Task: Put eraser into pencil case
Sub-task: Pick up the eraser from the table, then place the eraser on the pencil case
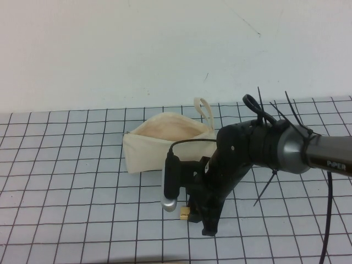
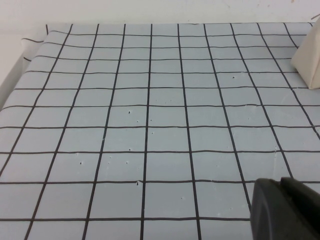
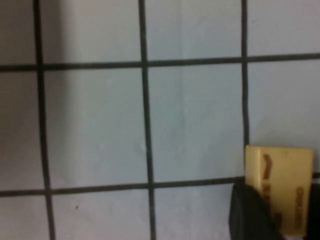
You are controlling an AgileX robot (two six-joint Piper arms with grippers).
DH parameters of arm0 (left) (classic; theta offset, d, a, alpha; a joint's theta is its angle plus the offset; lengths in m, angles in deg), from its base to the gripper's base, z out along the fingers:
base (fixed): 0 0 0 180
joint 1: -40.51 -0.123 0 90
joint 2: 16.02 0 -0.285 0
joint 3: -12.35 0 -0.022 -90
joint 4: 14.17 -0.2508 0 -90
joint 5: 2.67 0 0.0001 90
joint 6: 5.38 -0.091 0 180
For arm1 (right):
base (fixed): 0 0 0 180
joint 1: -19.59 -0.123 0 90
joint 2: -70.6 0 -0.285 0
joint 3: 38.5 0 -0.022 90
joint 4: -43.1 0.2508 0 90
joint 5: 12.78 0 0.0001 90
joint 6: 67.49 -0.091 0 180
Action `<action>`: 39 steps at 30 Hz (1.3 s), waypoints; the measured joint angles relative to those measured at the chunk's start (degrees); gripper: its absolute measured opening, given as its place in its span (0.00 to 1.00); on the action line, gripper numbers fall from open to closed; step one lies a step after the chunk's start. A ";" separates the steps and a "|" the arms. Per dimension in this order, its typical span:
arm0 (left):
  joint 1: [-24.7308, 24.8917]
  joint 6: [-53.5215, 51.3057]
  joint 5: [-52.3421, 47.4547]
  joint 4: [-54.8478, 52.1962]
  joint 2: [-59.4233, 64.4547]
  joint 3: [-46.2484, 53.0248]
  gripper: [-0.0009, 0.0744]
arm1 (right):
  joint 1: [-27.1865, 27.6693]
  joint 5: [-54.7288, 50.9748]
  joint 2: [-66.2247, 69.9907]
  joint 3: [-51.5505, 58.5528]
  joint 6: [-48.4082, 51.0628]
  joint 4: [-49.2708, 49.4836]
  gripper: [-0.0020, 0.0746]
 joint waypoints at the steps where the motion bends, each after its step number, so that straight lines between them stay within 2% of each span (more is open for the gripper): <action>1: 0.00 0.00 0.00 0.00 0.00 0.00 0.01 | 0.00 -0.35 0.00 -0.05 0.00 0.12 0.29; 7: 0.00 0.00 0.00 0.00 0.00 0.00 0.01 | 0.00 -0.95 0.10 -0.13 -0.33 0.33 0.29; 10: 0.00 0.00 0.00 0.00 0.00 0.00 0.01 | 0.00 -4.48 0.10 -1.62 -2.36 0.33 0.29; 15: 0.00 0.21 0.00 0.00 0.00 0.00 0.01 | 0.00 -16.91 -1.56 -10.15 -4.25 0.81 0.29; 19: 0.00 1.01 0.00 0.00 0.00 0.00 0.01 | 0.00 -19.09 -3.18 -18.79 -5.32 1.05 0.29; 23: 0.00 1.05 0.00 0.00 0.00 0.00 0.01 | 0.00 -11.52 -3.76 -24.76 -6.32 1.09 0.29; 27: 0.00 1.05 0.00 0.00 0.00 0.00 0.01 | 0.00 0.86 -2.90 -25.25 -13.64 -1.08 0.29; 29: 0.00 1.05 0.00 0.00 0.00 0.00 0.01 | 0.00 4.01 -1.75 -25.25 -17.08 -2.77 0.36; 32: 0.00 1.05 0.00 0.00 0.00 0.00 0.01 | 0.00 4.61 -0.04 -25.25 -21.65 -5.78 0.56; 34: 0.00 1.05 0.00 0.00 0.00 0.00 0.01 | 0.00 3.73 0.56 -25.25 -23.22 -7.82 0.64; 37: 0.00 1.05 0.00 0.00 0.00 0.00 0.01 | 0.00 0.76 0.29 -25.47 -25.11 -11.93 0.66; 39: 0.00 1.05 0.00 0.00 0.00 0.00 0.01 | 0.00 -3.26 -0.67 -26.29 -26.49 -15.37 0.59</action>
